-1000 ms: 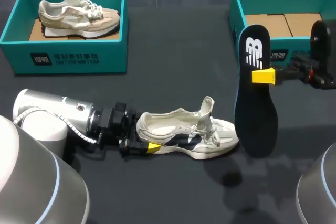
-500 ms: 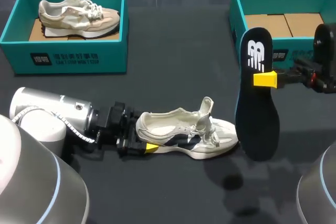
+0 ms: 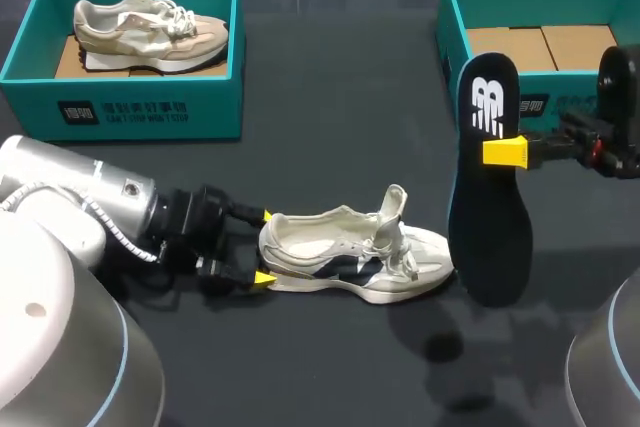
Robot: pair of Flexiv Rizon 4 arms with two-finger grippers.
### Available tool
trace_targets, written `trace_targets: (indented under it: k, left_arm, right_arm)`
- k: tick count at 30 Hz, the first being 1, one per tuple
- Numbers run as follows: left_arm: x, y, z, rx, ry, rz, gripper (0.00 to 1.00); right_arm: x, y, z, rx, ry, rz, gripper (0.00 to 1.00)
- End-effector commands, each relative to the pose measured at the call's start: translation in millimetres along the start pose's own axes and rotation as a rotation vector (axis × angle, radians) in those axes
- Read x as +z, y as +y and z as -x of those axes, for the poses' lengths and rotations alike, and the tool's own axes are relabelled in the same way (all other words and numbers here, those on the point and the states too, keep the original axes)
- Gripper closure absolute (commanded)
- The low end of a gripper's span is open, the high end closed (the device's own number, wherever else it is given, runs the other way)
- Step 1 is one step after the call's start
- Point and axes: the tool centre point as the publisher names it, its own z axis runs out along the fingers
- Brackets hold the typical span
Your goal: Take the shoe out of the shoebox, open the shoe tongue, remove and reinsert the insole, then place the shoe into the shoebox
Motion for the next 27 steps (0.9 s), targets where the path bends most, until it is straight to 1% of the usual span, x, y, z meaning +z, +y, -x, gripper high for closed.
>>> trace_targets:
  k: [1,10,11,12,13,14,15,17,18,20,21,23,27]
  left_arm:
    - [-10.8,-8.7,-0.9,0.064,0.01,0.188,0.0]
    - [-10.8,-8.7,-0.9,0.064,0.01,0.188,0.0]
    - [-10.4,-10.3,-0.4,0.06,0.002,0.214,0.0]
    - [-9.3,-13.1,-1.3,0.055,-0.009,0.27,0.0]
    - [-9.4,-15.1,-1.3,0.062,-0.001,0.283,0.0]
    - [-12.0,-17.3,-1.0,0.059,0.008,0.312,0.0]
    - [-12.8,-19.5,-0.4,0.051,0.006,0.359,0.0]
    - [-17.8,-24.2,-3.4,0.075,0.0,0.425,0.0]
    - [-20.8,-26.8,-5.5,0.086,0.001,0.477,0.0]
    - [-23.4,-33.0,-6.8,0.05,0.014,0.628,0.0]
    - [-26.4,-35.9,-7.2,0.032,-0.016,0.683,0.0]
    - [-33.3,-42.0,-10.1,0.058,-0.055,0.826,0.0]
    - [-33.3,-42.0,-10.1,0.058,-0.055,0.826,0.0]
  right_arm:
    - [0.4,-1.0,-1.9,0.0,-0.005,0.001,1.0]
    - [0.4,-1.0,-1.9,0.0,-0.005,0.001,1.0]
    - [0.4,-1.0,-1.9,0.0,-0.005,0.001,1.0]
    - [0.4,-1.0,-1.9,0.0,-0.005,0.001,1.0]
    - [0.4,-1.0,-1.9,0.0,-0.005,0.001,1.0]
    - [0.4,-1.0,-1.9,0.0,-0.005,0.001,1.0]
    - [0.4,-1.0,-1.9,0.0,-0.005,0.001,1.0]
    - [0.4,-1.0,-1.9,0.0,-0.005,0.001,1.0]
    - [0.4,-1.0,-1.9,0.0,-0.005,0.001,1.0]
    - [0.4,-1.0,-1.9,0.0,-0.005,0.001,1.0]
    - [0.4,-1.0,-1.9,0.0,-0.005,0.001,1.0]
    - [0.4,-1.0,-1.9,0.0,-0.005,0.001,1.0]
    - [0.4,-1.0,-1.9,0.0,-0.005,0.001,1.0]
